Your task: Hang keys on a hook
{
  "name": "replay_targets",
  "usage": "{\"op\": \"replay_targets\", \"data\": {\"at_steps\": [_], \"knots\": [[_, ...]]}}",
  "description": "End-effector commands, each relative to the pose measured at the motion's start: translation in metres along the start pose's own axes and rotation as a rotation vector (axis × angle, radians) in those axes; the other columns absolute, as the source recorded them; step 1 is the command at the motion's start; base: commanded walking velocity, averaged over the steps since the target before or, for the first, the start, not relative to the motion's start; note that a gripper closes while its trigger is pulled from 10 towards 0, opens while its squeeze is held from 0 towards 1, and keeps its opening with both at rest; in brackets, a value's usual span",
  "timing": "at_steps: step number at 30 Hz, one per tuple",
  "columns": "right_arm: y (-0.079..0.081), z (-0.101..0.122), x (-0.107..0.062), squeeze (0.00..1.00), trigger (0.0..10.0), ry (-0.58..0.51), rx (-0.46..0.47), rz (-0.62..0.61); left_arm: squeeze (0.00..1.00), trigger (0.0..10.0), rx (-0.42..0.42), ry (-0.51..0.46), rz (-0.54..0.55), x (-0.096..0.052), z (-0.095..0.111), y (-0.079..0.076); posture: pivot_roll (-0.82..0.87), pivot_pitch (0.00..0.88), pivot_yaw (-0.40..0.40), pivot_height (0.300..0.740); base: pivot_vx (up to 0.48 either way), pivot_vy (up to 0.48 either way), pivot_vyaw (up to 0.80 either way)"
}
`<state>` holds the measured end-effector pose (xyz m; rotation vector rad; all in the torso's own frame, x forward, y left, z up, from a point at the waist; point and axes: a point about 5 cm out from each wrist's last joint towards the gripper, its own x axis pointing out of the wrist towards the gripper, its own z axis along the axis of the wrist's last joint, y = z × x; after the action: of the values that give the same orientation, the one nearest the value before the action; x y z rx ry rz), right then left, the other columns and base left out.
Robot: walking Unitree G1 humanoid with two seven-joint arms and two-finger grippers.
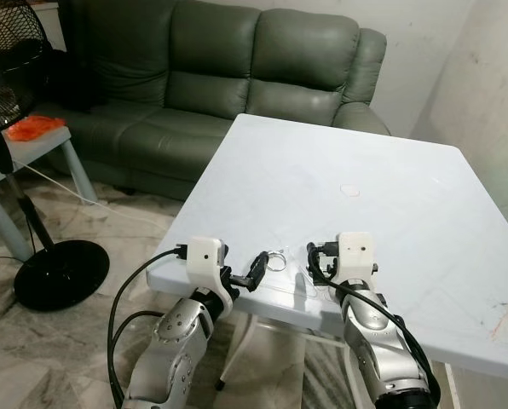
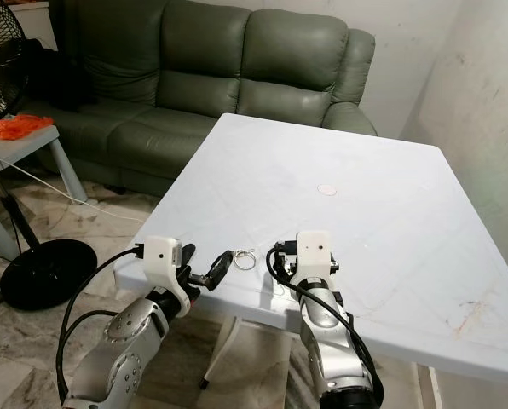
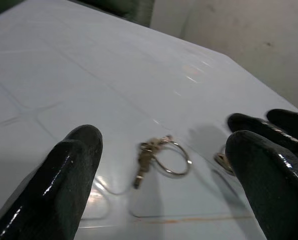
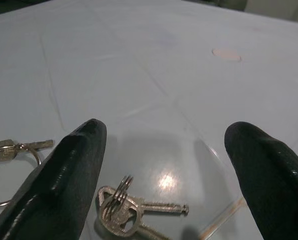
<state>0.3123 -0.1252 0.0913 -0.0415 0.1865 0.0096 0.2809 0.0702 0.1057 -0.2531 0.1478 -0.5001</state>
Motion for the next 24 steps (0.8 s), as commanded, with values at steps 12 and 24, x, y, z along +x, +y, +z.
{"op": "replay_targets", "data": {"at_steps": [12,24], "knots": [[0.005,-0.013,-0.012,0.0,9.2,0.029,-0.013,-0.006,0.0,10.0,-0.005,0.017,-0.05,-0.001,-0.003,-0.012,0.03,0.008,-0.078,0.74,0.0,0.0,0.0],[0.012,-0.012,-0.014,0.0,10.0,0.04,0.003,-0.002,0.0,10.0,-0.005,0.016,-0.049,0.0,-0.002,-0.013,0.04,0.01,-0.08,0.74,0.0,0.0,0.0]]}}
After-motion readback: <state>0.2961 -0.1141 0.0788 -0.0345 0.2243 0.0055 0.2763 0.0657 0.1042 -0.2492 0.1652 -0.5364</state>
